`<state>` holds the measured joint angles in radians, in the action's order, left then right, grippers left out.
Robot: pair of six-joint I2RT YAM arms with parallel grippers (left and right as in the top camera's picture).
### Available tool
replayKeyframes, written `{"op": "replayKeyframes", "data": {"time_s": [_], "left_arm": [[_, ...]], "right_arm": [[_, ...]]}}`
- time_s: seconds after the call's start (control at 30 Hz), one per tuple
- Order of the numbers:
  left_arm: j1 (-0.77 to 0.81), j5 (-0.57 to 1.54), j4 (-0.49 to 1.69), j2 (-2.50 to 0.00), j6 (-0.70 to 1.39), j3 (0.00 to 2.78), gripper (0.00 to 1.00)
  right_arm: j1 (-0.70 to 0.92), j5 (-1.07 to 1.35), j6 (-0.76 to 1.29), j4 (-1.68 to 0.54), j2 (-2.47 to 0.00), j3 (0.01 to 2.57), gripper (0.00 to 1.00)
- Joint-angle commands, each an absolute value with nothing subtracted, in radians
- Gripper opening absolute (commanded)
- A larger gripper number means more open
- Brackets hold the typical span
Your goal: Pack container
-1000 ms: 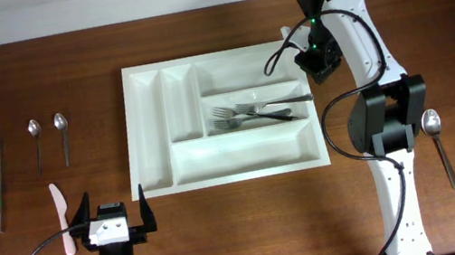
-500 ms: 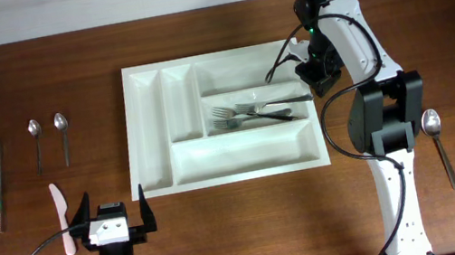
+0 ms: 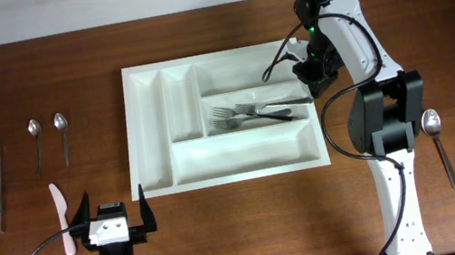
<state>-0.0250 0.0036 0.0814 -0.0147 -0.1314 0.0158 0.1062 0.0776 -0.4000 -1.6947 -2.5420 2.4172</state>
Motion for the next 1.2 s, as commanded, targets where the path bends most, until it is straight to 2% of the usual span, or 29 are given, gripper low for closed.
{"op": "replayKeyframes", "data": {"time_s": [0.0,0.2,0.37,0.7,1.17], "left_arm": [[-0.029,0.001,0.082,-0.007,-0.145,0.009,0.99],[-0.029,0.001,0.082,-0.007,-0.144,0.009,0.99],[-0.029,0.001,0.082,-0.007,-0.145,0.009,0.99],[-0.029,0.001,0.082,-0.007,-0.144,0.009,0.99],[-0.029,0.001,0.082,-0.007,-0.144,0.009,0.99]], "right_arm": [[0.111,0.118,-0.412,-1.699,-2.492,2.412,0.04],[0.112,0.161,-0.414,-1.699,-2.492,2.412,0.04],[0.111,0.054,-0.356,-1.7,-2.488,2.412,0.04],[0.111,0.048,-0.353,-1.7,-2.391,2.408,0.04],[0.11,0.049,-0.339,-1.699,-2.364,2.224,0.04]]}}
